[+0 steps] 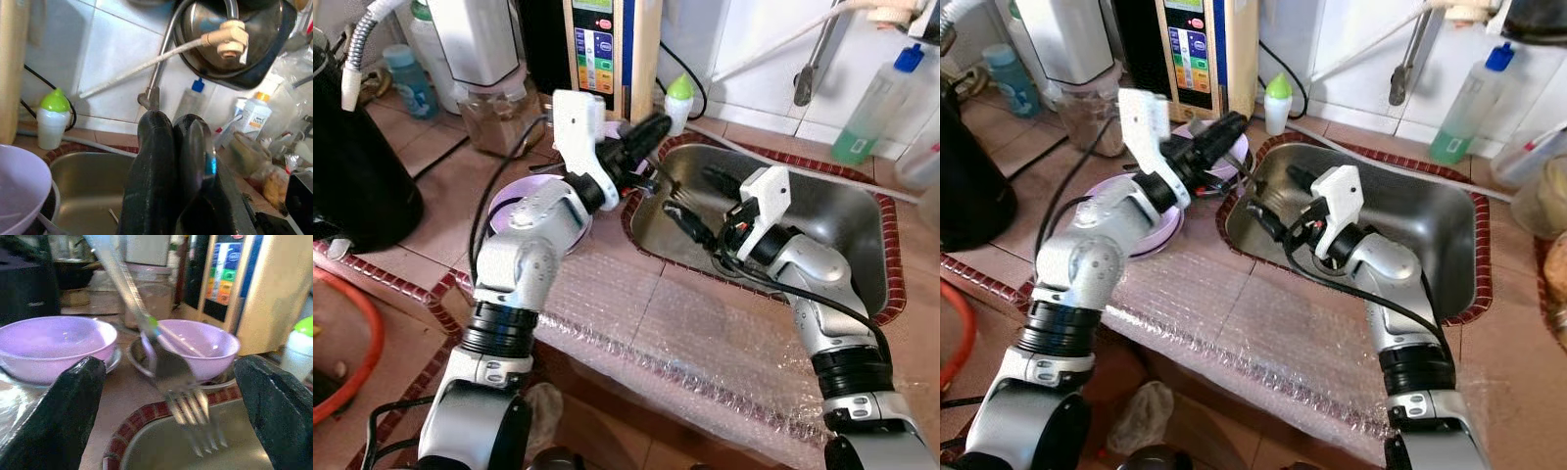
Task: Kitchen organization
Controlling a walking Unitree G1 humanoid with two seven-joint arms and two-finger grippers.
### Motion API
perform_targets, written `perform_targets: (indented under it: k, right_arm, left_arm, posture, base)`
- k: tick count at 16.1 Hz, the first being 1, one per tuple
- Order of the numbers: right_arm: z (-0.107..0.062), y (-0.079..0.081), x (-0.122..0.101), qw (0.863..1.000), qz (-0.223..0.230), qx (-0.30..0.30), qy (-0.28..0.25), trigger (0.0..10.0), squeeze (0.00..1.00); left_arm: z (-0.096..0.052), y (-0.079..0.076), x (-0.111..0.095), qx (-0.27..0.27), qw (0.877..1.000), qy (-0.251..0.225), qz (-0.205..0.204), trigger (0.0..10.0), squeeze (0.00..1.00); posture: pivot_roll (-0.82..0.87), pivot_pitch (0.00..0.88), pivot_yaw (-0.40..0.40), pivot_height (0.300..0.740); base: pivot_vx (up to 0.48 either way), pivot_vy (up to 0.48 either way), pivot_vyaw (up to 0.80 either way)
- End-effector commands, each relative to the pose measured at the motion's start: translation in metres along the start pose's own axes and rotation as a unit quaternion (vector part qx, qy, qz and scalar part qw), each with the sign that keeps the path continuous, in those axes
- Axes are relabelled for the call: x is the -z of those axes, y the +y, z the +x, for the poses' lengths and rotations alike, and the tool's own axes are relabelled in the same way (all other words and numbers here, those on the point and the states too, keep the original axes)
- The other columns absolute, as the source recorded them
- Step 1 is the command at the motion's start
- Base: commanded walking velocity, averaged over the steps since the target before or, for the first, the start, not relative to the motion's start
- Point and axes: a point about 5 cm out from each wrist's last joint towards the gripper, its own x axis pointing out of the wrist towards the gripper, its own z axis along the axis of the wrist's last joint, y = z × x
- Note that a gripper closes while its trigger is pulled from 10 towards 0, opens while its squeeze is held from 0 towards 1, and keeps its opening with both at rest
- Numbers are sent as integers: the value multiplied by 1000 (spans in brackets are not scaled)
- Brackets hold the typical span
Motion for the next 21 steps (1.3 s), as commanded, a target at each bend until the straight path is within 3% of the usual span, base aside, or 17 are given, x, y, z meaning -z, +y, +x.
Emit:
perform_targets:
  k: [1,2,3,4,9,12,18,19,21]
  right_arm:
    - [3,5,-8,1000,-5,-27,-8,10000,0]
    - [5,8,-9,999,-3,-36,-8,10000,0]
    - [9,12,-8,999,-1,-45,-8,2118,0]
    - [12,14,-6,999,1,-50,-6,0,0]
    - [19,13,3,999,16,-43,16,0,0]
    - [22,3,7,999,-20,-13,48,0,0]
    - [27,-12,7,997,-31,50,50,0,0]
    - [27,-15,6,996,-33,60,49,0,0]
    - [26,-19,5,996,-30,67,50,0,0]
  left_arm:
    - [4,-4,1,16,1000,3,11,0,0]
    - [6,-6,4,22,1000,7,8,0,0]
    - [7,-8,10,26,1000,14,7,0,0]
    - [8,-10,14,31,999,19,5,0,0]
    - [6,-11,29,33,999,33,-3,0,0]
    - [5,-13,34,35,999,37,-3,0,0]
    - [2,-11,38,29,999,42,6,39,0]
    - [2,-11,38,28,999,42,9,1451,0]
    - [2,-12,37,29,999,39,11,1882,0]
  posture:
    - [-32,0,62,740]
    - [-32,0,62,740]
    - [-32,0,60,740]
    - [-31,0,58,740]
    - [-32,0,54,740]
    - [-33,0,51,740]
    - [-27,0,47,740]
    - [-26,0,44,740]
    - [-26,0,44,740]
  base:
    - [0,0,0]
    - [0,0,0]
    - [0,0,0]
    - [0,0,0]
    - [0,0,0]
    - [0,0,0]
    - [0,0,0]
    - [0,0,0]
    - [0,0,0]
